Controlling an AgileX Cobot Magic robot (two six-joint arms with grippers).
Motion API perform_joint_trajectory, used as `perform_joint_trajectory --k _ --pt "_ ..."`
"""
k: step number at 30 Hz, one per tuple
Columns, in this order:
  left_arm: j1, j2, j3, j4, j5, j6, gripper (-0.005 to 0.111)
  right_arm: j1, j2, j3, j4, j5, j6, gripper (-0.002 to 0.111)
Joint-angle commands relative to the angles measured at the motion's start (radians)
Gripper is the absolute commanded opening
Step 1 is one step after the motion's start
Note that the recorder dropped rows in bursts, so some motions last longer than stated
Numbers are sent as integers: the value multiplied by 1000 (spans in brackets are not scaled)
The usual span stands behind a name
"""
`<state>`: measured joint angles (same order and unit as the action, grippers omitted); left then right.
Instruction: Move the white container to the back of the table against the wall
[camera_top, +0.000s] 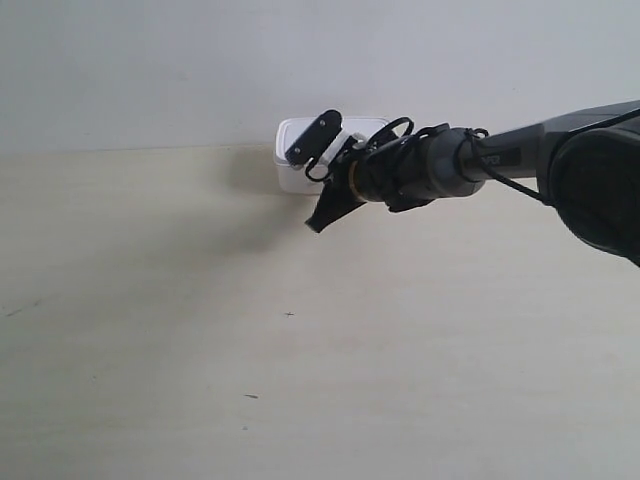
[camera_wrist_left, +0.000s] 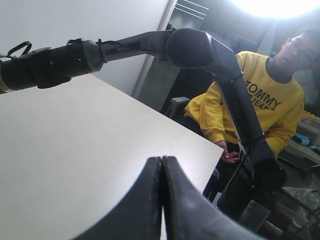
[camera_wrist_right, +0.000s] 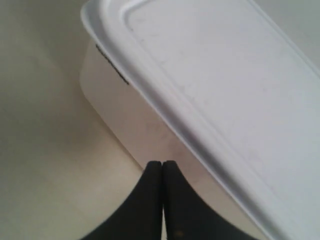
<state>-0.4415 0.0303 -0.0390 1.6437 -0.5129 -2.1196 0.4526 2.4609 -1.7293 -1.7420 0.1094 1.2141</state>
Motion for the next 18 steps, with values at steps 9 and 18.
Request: perform_joint_trajectory --k 9,18 --pt "1 -6 3 -7 12 -5 0 0 61 -54 -2 51 -197 0" --pt "1 -6 3 -2 14 -5 0 0 73 -87 -2 52 -229 0"
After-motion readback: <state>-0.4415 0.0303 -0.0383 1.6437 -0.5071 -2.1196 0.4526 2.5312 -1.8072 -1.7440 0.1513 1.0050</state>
